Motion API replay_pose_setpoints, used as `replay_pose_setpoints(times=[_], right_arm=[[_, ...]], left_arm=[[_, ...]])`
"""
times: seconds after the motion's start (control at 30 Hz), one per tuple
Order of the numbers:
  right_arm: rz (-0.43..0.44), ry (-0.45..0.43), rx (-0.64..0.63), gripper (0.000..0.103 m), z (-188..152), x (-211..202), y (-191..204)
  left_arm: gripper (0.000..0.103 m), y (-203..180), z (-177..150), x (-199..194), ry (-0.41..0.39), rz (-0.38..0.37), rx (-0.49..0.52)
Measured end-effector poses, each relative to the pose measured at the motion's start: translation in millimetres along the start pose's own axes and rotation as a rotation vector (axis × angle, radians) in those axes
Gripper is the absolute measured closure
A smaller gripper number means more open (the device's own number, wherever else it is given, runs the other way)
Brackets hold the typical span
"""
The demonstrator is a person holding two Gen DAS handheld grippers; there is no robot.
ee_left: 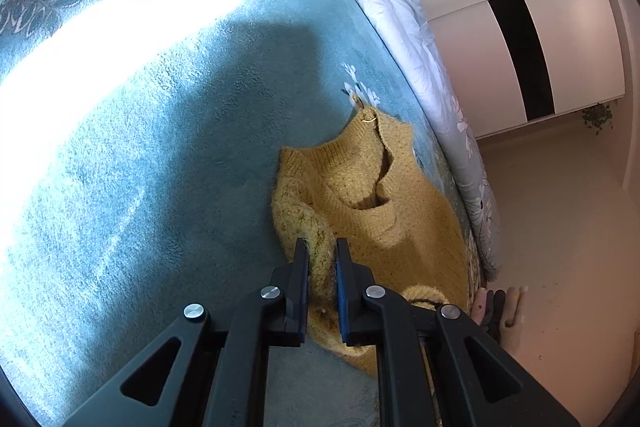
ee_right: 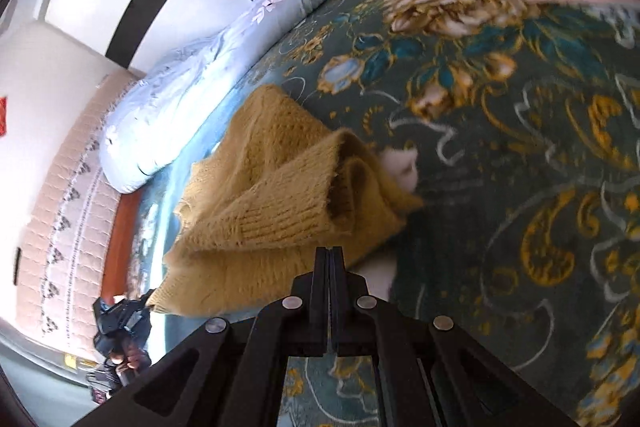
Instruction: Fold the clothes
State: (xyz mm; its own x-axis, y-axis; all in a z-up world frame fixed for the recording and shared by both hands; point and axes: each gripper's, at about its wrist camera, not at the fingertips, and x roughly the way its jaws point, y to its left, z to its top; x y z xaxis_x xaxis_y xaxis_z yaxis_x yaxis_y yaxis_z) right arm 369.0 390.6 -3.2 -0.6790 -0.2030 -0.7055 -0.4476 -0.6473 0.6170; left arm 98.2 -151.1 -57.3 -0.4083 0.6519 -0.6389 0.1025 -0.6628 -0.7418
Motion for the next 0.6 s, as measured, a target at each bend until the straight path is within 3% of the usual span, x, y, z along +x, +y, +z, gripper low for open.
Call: replay_pose_setpoints(times=[0.17,0.23,0.27,0.3,0.6], right_arm=[[0.073,-0.029,0.074,0.097,-2.6,-0.5,-5.7],[0.091,-0.011,0.113,0.082,-3.2,5.5,-8.3],[0.1,-0.01,0.129,0.068,-5.2,8.4,-9.1],[0.11,-0.01,0.145,0.064,-7.3,11.2,-9.8],[0.207,-0.074,0.246,0.064,-7.6,26.9,-5.7]], left_arm=[[0.092,-0.5,-1.7,0.4,0.001,0.008,0.005],[0.092,0.2,-2.0,-0.4,0.003,0.007,0.005],[0.092,1.0,-2.0,-0.7,0.005,0.007,0.003],[0.092,1.8,-2.0,-1.0,0.007,0.006,0.001],[0.092,3.2,-2.0,-1.9,0.014,-0.006,-0.002]])
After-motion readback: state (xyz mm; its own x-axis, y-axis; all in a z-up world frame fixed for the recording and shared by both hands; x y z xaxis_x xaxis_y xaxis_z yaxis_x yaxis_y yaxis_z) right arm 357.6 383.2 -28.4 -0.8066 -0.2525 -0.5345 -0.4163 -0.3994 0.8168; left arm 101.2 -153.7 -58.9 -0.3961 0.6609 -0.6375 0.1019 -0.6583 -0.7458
